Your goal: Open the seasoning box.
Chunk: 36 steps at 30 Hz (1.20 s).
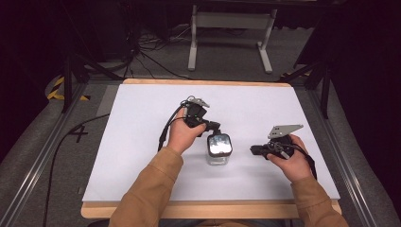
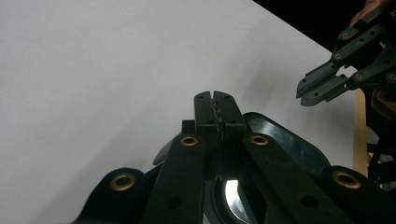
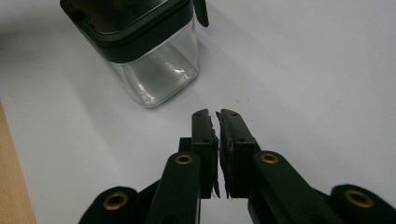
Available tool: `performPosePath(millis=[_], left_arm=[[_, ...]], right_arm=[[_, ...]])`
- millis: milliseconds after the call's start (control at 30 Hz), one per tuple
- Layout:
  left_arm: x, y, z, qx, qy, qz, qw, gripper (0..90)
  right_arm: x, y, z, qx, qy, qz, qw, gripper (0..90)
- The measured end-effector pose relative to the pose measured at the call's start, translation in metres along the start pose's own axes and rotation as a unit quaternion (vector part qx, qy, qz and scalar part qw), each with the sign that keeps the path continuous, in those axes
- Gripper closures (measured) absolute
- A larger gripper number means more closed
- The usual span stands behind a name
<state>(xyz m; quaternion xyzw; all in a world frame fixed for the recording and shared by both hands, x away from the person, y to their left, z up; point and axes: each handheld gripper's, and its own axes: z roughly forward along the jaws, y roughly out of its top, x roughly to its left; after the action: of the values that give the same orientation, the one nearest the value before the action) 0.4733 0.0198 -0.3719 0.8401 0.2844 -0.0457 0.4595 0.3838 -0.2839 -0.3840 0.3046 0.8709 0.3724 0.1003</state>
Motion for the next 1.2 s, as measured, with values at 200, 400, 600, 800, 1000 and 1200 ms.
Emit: performPosePath(millis=[200, 400, 600, 800, 1000, 1200], left_arm=[[-0.001, 0.001, 0.000, 0.005, 0.005, 0.001, 1.0000, 89.8], [-0.002, 0.003, 0.000, 0.011, 0.011, 0.005, 0.9999, 89.8], [0.000, 0.003, 0.000, 0.014, 0.001, -0.008, 0.9999, 89.8], [0.001, 0.003, 0.000, 0.011, -0.004, -0.011, 0.9999, 89.8], [0.002, 0.003, 0.001, 0.012, -0.003, -0.010, 0.9999, 89.8], [0.002, 0.004, 0.001, 0.015, -0.002, -0.008, 0.9998, 89.8]], right_arm=[[0.002, 0.001, 0.001, 0.000, 0.002, -0.002, 1.0000, 85.3], [0.007, 0.004, 0.002, -0.004, 0.005, -0.012, 0.9999, 85.8], [0.016, 0.009, 0.004, -0.009, 0.019, -0.024, 0.9995, 87.4], [0.025, 0.014, 0.005, -0.012, 0.032, -0.037, 0.9987, 88.8], [0.034, 0.019, 0.009, -0.014, 0.046, -0.046, 0.9978, 89.4], [0.039, 0.022, 0.013, -0.027, 0.050, -0.054, 0.9969, 89.8]])
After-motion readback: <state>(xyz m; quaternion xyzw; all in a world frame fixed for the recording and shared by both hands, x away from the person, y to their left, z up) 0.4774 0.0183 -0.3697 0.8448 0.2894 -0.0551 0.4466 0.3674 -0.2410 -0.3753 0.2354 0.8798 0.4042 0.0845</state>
